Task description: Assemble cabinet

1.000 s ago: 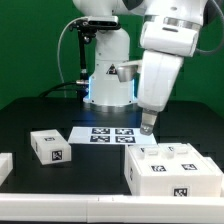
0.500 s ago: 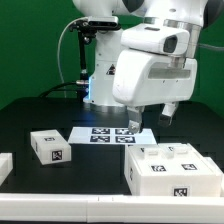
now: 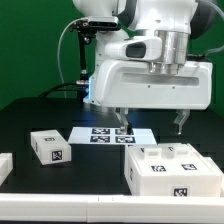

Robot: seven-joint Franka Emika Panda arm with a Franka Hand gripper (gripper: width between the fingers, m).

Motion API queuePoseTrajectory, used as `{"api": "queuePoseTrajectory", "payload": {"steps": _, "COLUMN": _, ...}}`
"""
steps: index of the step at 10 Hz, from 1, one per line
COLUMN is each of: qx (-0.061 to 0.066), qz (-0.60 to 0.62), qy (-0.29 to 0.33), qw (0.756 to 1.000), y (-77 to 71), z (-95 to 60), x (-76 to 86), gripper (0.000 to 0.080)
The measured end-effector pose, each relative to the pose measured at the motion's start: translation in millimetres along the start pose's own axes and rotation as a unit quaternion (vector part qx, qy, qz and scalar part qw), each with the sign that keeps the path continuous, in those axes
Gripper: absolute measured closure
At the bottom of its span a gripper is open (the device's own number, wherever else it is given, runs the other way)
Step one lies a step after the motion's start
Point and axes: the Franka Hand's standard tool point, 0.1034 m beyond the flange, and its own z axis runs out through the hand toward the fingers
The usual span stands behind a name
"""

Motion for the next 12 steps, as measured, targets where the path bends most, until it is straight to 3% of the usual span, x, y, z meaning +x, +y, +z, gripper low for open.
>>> {"api": "queuePoseTrajectory", "payload": {"steps": 1, "qx": 0.006, "qz": 0.042, "qy": 0.003, "qw": 0.999, "y": -1.2, "z": 0.6, "x": -2.1, "gripper": 0.0002}}
{"api": "queuePoseTrajectory", "payload": {"steps": 2, "qx": 0.015, "qz": 0.094, "qy": 0.006, "qw": 0.995, "y": -2.7, "z": 1.8, "x": -11.4, "gripper": 0.0002}}
{"api": "queuePoseTrajectory", "payload": {"steps": 5, "qx": 0.024, "qz": 0.117, "qy": 0.034, "qw": 0.992, "y": -7.1, "z": 7.4, "x": -45.6, "gripper": 0.0002}}
{"api": "queuePoseTrajectory", "payload": {"steps": 7, "qx": 0.025, "qz": 0.115, "qy": 0.034, "qw": 0.992, "y": -7.4, "z": 6.4, "x": -41.7, "gripper": 0.0002}}
{"api": "queuePoseTrajectory", "payload": {"steps": 10, "qx": 0.022, "qz": 0.111, "qy": 0.054, "qw": 0.992, "y": -13.6, "z": 21.0, "x": -48.7, "gripper": 0.0002}}
{"api": "queuePoseTrajectory", "payload": {"steps": 12, "qx": 0.022, "qz": 0.111, "qy": 0.055, "qw": 0.992, "y": -13.0, "z": 20.2, "x": -47.2, "gripper": 0.0002}}
